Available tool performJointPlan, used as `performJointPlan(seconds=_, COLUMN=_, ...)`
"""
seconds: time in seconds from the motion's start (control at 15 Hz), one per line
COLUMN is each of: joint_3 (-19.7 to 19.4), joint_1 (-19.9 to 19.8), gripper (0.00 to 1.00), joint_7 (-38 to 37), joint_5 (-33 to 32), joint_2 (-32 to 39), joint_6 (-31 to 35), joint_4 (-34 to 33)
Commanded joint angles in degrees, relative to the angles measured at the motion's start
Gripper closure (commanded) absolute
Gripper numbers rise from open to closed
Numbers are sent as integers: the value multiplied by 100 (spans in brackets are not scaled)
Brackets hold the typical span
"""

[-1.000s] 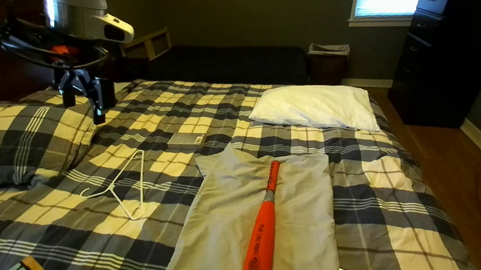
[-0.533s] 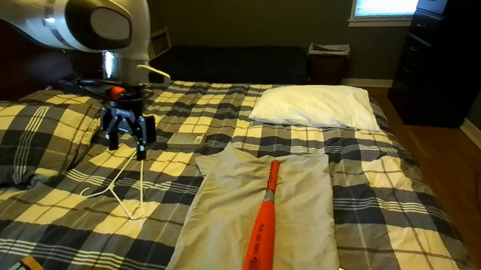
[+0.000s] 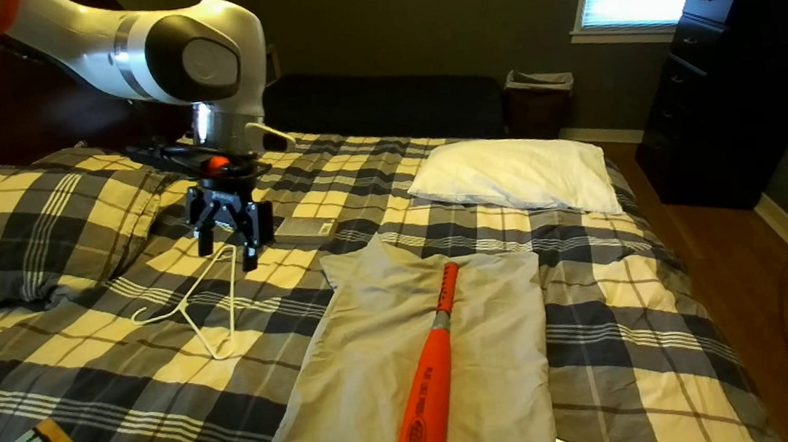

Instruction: Fold the pillow case from left to right.

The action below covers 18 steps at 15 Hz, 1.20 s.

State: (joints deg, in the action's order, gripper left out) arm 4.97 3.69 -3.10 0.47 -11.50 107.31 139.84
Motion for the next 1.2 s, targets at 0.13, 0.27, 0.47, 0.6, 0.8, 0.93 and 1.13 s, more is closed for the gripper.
performJointPlan(seconds=0.13, joint_3=150, joint_1=-71, gripper=0, joint_7=-438, joint_5=-1895, joint_2=1327, joint_6=717, joint_4=-799)
performJointPlan(seconds=0.27, joint_3=92, joint_1=-28, gripper=0, joint_7=-564, joint_5=-2740, joint_2=1965, joint_6=779, joint_4=-1287)
performJointPlan(seconds=0.47, joint_3=-130, joint_1=89, gripper=0, joint_7=-1029, joint_5=-3672, joint_2=2860, joint_6=1096, joint_4=-2120)
performJointPlan(seconds=0.6, joint_3=-236, joint_1=90, gripper=0, joint_7=-1057, joint_5=-3525, joint_2=3487, joint_6=1531, joint_4=-2660)
performJointPlan(seconds=0.8, joint_3=-202, joint_1=14, gripper=0, joint_7=-745, joint_5=-2602, joint_2=4292, joint_6=2298, joint_4=-3239)
performJointPlan(seconds=0.93, joint_3=-24, joint_1=-72, gripper=0, joint_7=-101, joint_5=-1918, joint_2=4633, joint_6=2645, joint_4=-3418)
performJointPlan(seconds=1.13, joint_3=-405, joint_1=246, gripper=0, joint_7=-393, joint_5=-2190, joint_2=4419, joint_6=2562, joint_4=-3186)
